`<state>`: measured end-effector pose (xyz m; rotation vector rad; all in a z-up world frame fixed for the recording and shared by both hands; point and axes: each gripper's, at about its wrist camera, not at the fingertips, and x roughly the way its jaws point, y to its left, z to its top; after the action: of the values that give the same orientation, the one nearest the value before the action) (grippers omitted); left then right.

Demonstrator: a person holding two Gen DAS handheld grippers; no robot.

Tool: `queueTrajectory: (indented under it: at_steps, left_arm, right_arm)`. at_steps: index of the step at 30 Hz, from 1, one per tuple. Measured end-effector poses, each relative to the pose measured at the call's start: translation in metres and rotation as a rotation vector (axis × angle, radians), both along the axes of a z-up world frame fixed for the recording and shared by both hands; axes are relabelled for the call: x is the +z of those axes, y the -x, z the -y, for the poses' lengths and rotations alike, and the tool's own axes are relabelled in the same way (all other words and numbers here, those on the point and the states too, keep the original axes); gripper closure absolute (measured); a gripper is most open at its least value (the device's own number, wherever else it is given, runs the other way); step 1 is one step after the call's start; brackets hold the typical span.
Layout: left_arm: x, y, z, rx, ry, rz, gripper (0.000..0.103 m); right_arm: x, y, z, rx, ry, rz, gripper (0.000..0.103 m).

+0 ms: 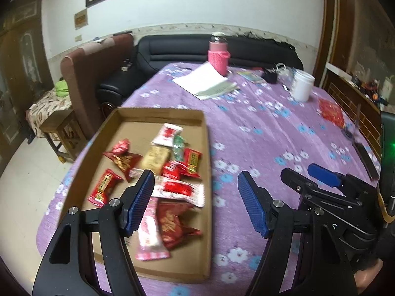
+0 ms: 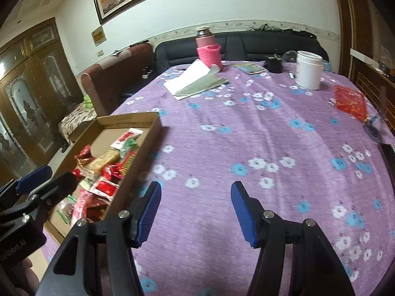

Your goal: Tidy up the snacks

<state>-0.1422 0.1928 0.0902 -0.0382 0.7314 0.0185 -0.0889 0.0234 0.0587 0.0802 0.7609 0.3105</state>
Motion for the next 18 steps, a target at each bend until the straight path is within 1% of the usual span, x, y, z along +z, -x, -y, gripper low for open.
queueTrajectory:
  at_steps: [8,18]
  left_arm:
    - [-0.005,-0.001,0.023,-0.027,-0.024,-0.028,0.032]
    - [-0.014,-0.005,0.023,-0.029,-0.004,-0.061,0.032]
  right_arm:
    - [-0.01,0.005,0.014,-0.006,-0.011,-0.023,0.041]
    - [-0.016,0.007,0.009,0.008,0.001,-0.042,0.041]
